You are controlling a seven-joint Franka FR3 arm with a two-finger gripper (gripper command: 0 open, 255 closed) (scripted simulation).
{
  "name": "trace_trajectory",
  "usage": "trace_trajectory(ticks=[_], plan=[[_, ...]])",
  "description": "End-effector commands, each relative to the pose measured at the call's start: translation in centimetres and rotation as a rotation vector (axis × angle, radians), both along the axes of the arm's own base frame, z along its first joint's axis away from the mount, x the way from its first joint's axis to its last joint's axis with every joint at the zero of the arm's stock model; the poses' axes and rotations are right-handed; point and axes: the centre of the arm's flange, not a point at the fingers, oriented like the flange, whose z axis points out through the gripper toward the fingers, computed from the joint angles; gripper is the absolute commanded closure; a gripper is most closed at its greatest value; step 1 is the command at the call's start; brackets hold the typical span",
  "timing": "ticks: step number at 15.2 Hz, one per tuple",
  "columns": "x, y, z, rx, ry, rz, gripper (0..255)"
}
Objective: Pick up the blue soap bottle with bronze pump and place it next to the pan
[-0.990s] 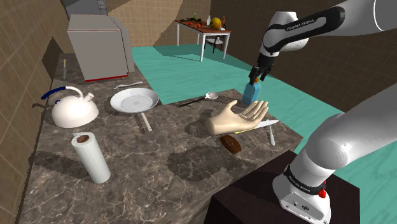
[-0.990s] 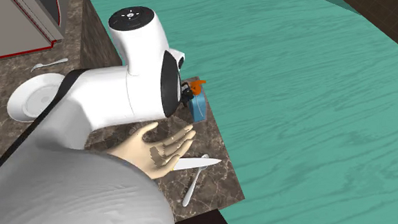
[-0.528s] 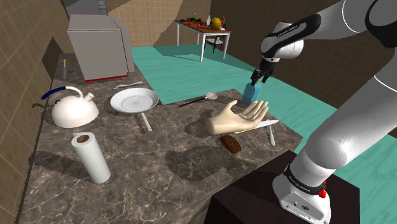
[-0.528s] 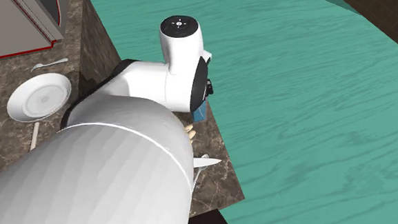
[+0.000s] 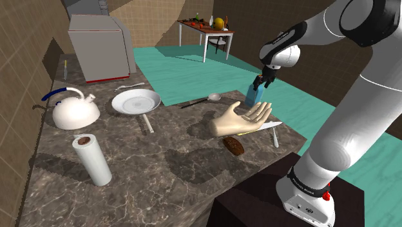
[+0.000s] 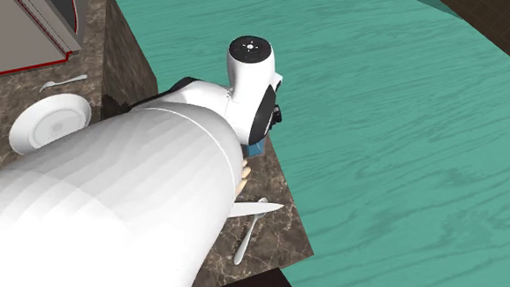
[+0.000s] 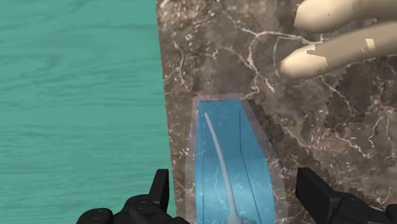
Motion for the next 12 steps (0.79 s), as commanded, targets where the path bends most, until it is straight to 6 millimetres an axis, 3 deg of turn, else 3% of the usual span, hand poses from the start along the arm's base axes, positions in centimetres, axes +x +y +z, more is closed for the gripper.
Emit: trace_trajectory(ticks=[1, 9, 10, 12], plan=[[0.11, -0.13, -1.04, 0.0, 0.0, 0.0, 0], [0.16, -0.15, -1.34, 0.0, 0.0, 0.0, 0], [0.16, -0.15, -1.34, 0.0, 0.0, 0.0, 255], [0.16, -0.16, -1.34, 0.0, 0.0, 0.0, 255]])
